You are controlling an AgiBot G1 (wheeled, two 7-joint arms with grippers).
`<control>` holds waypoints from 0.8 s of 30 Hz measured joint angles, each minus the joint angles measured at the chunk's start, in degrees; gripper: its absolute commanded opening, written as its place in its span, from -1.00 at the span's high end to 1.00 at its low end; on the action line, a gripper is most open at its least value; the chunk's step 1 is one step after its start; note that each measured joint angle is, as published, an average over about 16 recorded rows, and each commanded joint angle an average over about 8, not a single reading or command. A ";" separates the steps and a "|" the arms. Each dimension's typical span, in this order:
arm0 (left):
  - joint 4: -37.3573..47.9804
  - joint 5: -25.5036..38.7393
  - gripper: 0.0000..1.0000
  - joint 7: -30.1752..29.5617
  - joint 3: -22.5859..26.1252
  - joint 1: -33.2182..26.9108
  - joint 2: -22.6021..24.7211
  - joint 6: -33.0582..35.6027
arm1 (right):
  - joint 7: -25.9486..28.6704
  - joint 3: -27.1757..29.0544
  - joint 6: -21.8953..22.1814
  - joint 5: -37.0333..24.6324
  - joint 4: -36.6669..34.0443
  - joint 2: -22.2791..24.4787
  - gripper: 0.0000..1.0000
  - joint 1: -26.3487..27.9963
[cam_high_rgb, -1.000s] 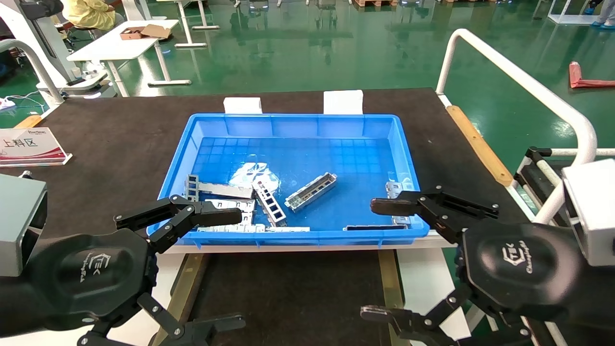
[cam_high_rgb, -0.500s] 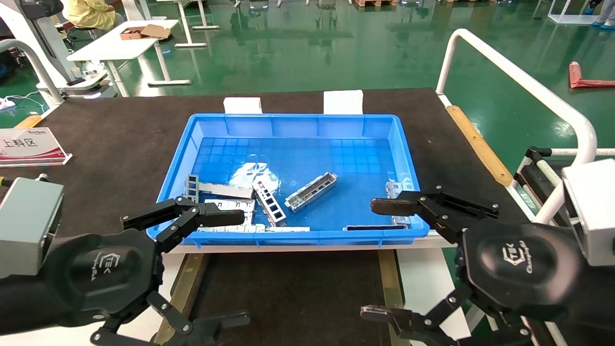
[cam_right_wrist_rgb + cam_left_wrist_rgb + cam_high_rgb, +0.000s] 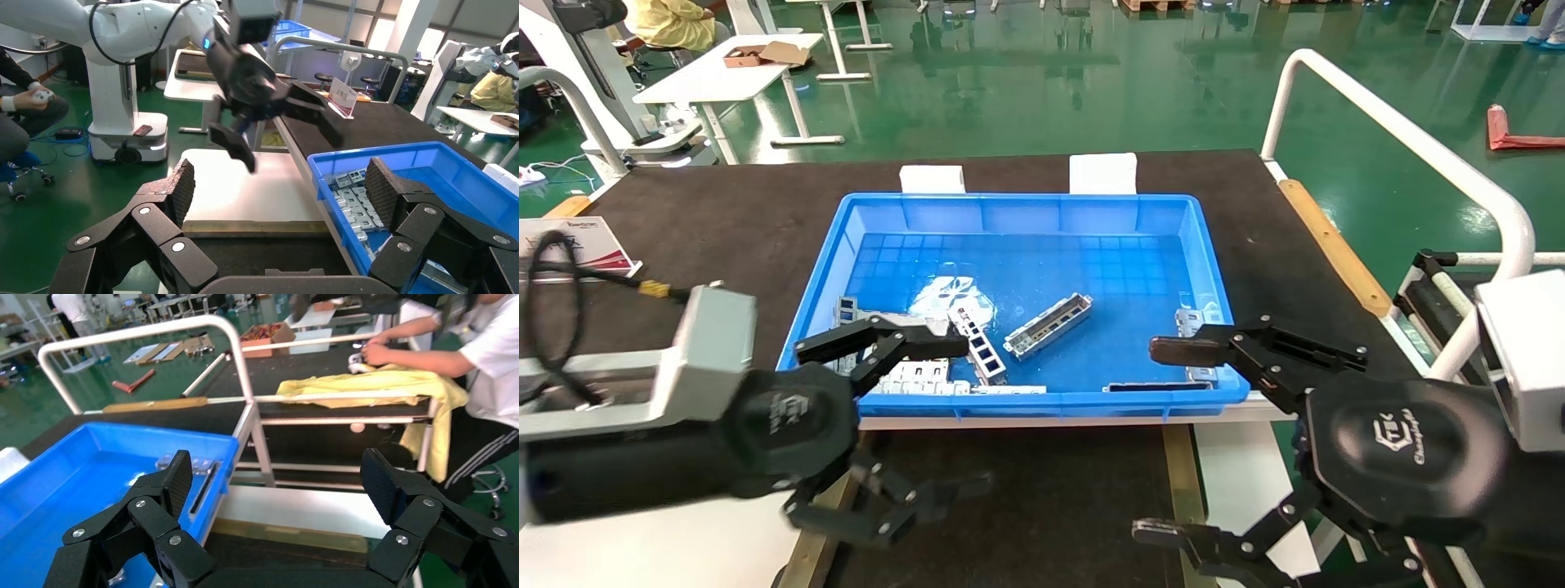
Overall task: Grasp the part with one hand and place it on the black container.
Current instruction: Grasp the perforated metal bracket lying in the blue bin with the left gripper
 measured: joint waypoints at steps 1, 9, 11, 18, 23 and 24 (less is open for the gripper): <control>0.67 0.83 -1.00 0.14 0.37 -0.47 0.70 -0.54 | 0.00 0.00 0.00 0.00 0.00 0.00 -1.00 0.00; 8.41 7.82 -1.00 2.00 3.53 -4.95 7.60 -5.60 | 0.00 0.00 0.00 0.00 0.00 0.00 -1.00 0.00; 11.04 9.53 -1.00 2.63 4.31 -6.24 9.67 -7.06 | 0.00 -0.01 0.00 0.00 0.00 0.00 -1.00 0.00; 21.79 14.55 -1.00 5.23 6.65 -10.95 17.11 -12.13 | 0.00 -0.01 0.00 0.01 0.00 0.00 -1.00 0.00; 30.43 16.97 -1.00 7.51 7.67 -14.06 22.22 -15.96 | -0.01 -0.01 0.00 0.01 0.00 0.00 -1.00 0.00; 32.17 17.35 -1.00 8.01 7.82 -14.63 23.19 -16.76 | -0.01 -0.01 0.00 0.01 0.00 0.00 -1.00 0.00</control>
